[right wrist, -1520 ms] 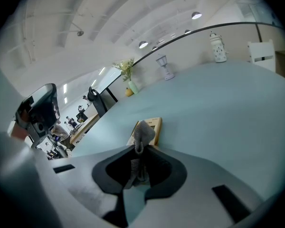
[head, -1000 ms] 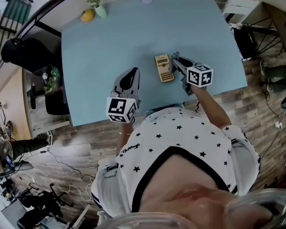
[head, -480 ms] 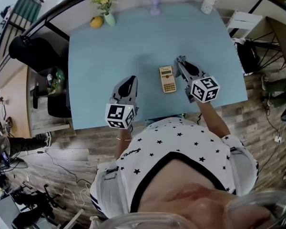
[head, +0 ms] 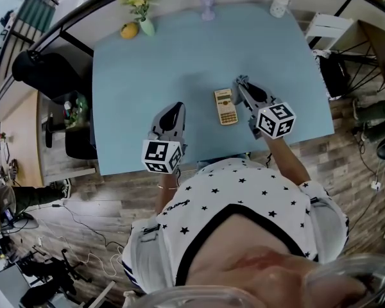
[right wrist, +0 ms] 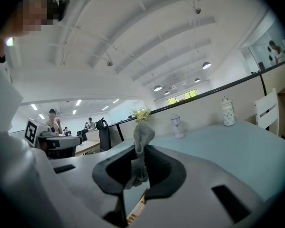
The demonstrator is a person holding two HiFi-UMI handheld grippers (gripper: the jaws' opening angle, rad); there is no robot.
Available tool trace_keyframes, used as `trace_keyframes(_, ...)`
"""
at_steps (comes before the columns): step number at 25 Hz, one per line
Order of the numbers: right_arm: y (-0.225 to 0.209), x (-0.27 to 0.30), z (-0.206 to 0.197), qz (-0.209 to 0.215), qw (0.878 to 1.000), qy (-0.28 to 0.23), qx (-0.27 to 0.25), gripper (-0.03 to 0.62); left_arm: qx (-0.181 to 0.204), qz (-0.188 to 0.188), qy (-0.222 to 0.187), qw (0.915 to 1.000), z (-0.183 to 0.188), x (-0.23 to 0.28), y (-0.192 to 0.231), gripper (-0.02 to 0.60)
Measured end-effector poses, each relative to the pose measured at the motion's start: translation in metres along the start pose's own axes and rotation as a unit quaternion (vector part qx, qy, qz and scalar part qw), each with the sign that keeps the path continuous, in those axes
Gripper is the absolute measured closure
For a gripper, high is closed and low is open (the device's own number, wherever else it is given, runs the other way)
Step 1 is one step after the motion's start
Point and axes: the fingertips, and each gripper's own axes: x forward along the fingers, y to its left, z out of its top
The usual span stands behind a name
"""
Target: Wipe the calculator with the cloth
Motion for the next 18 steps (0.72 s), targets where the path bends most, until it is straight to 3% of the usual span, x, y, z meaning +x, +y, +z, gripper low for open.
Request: trace_keyframes(18,0.003,-0.0057,0.005,0.006,1.0,-0.016,0.007,0.548,0.001,-0.005,0.004,1.0,-0.0022,0.0003,-0.007,0.551)
